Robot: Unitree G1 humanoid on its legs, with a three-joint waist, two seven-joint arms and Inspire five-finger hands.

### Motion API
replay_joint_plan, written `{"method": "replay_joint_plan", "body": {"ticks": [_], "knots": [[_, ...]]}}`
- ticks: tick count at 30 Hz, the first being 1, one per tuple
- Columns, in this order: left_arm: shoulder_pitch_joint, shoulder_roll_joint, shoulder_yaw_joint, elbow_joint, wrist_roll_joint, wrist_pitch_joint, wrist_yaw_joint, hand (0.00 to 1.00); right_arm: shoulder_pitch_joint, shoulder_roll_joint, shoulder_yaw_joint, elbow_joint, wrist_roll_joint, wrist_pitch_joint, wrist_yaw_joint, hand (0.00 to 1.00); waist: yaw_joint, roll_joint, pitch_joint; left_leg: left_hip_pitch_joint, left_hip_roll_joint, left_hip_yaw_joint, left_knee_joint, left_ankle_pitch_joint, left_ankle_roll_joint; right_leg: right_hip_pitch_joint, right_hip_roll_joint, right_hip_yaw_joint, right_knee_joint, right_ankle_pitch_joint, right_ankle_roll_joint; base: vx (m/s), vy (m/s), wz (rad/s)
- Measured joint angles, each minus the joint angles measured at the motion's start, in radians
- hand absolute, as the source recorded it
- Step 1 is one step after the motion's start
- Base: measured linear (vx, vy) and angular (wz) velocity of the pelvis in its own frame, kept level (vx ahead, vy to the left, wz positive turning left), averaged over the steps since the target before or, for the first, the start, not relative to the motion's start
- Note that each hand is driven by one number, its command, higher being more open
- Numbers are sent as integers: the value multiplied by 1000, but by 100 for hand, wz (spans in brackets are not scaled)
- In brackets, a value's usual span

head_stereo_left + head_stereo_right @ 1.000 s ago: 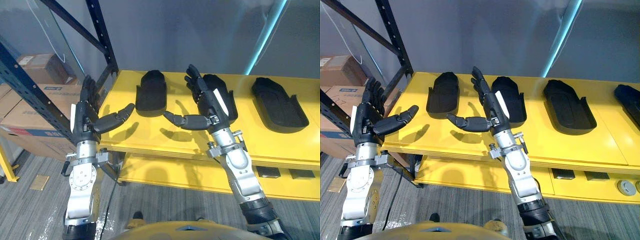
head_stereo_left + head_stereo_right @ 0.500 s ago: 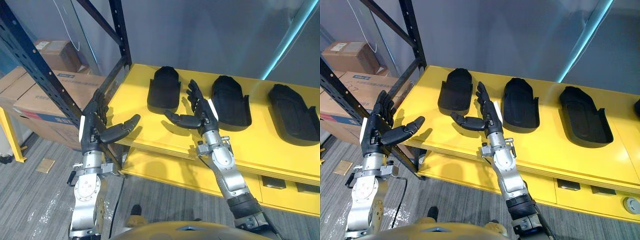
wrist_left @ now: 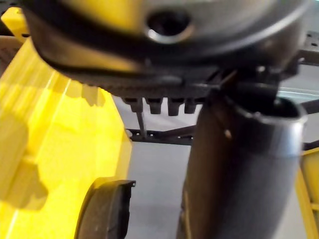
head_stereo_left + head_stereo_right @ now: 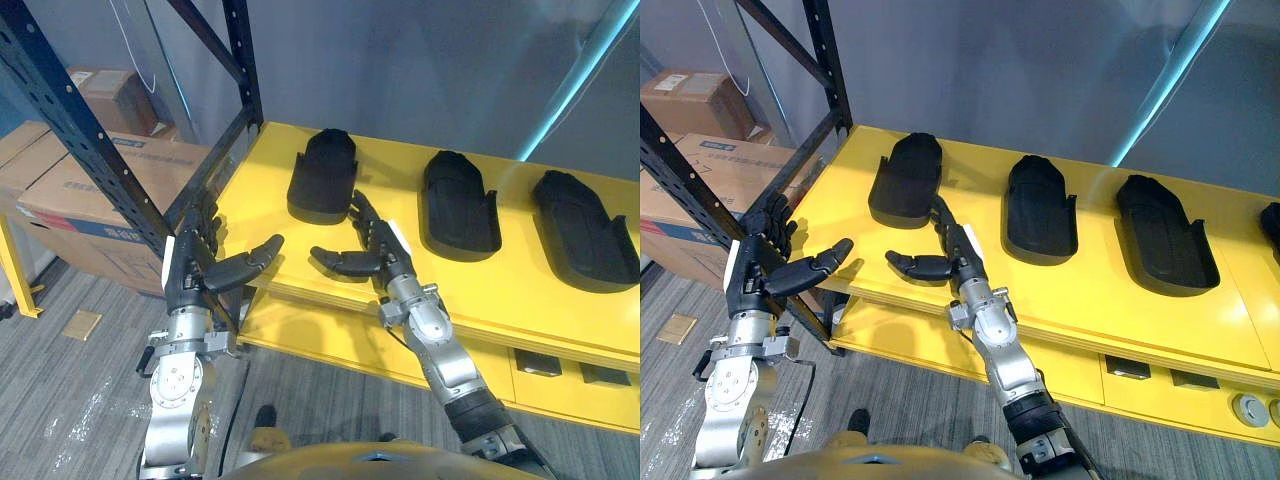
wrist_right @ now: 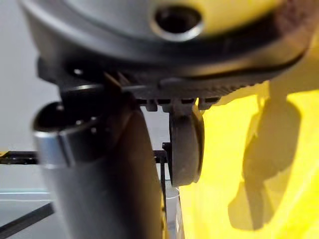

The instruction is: Walk over and take three plastic housings, then place them on the shelf

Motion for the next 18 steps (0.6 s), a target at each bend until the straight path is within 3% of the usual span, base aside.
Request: {"method": "replay_joint_plan", "body": {"ticks": [9, 18], "knots": [[0, -1, -1, 0, 0, 0, -38, 100, 0, -3, 8, 7, 0, -8, 23, 100, 2, -5, 3, 2, 0, -2, -1, 0, 0, 1, 0, -1, 3, -3, -3, 0, 0, 0], [1, -1, -2, 0, 1, 0, -46, 100, 8, 0, 8, 16, 0, -34, -26, 100, 13, -16, 11, 5, 0, 1, -1, 0, 0, 1, 0, 2, 6, -5, -4, 0, 0, 0]]}}
